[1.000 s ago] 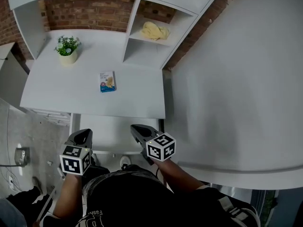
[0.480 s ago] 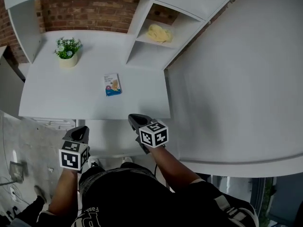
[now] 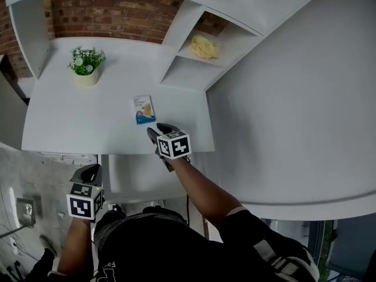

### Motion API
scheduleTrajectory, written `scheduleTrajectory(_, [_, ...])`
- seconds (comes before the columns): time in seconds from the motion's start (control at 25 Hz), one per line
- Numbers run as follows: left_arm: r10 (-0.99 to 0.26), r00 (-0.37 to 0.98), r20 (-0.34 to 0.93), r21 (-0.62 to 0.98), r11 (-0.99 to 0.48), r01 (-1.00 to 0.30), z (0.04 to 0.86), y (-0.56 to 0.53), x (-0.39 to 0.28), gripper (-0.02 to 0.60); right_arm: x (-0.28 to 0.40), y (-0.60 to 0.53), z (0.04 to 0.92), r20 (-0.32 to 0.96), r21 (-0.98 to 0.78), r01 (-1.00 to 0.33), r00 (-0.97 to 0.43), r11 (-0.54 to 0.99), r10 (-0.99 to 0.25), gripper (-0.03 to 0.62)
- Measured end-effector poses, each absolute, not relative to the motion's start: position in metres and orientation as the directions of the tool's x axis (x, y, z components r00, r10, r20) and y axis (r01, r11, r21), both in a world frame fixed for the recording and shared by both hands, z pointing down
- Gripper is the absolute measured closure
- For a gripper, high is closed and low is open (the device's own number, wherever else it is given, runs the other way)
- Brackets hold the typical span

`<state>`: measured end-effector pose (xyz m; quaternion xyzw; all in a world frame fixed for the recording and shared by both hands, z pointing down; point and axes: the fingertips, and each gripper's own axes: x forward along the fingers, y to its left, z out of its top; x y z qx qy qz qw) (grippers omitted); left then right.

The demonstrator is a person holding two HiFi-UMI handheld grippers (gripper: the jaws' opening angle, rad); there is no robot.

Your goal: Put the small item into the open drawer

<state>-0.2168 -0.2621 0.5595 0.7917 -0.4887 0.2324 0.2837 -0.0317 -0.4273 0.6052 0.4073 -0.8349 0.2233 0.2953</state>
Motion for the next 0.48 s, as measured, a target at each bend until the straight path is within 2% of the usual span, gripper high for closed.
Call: scheduleTrajectory(0.48, [-0.618, 0.393, 0.681, 0.236, -0.323, -0.917, 0.574, -0.252, -0.253, 0.563, -0.054, -0.511, 0.666, 0.774, -0.084, -0.871, -0.363, 0.484, -0.519, 0.254])
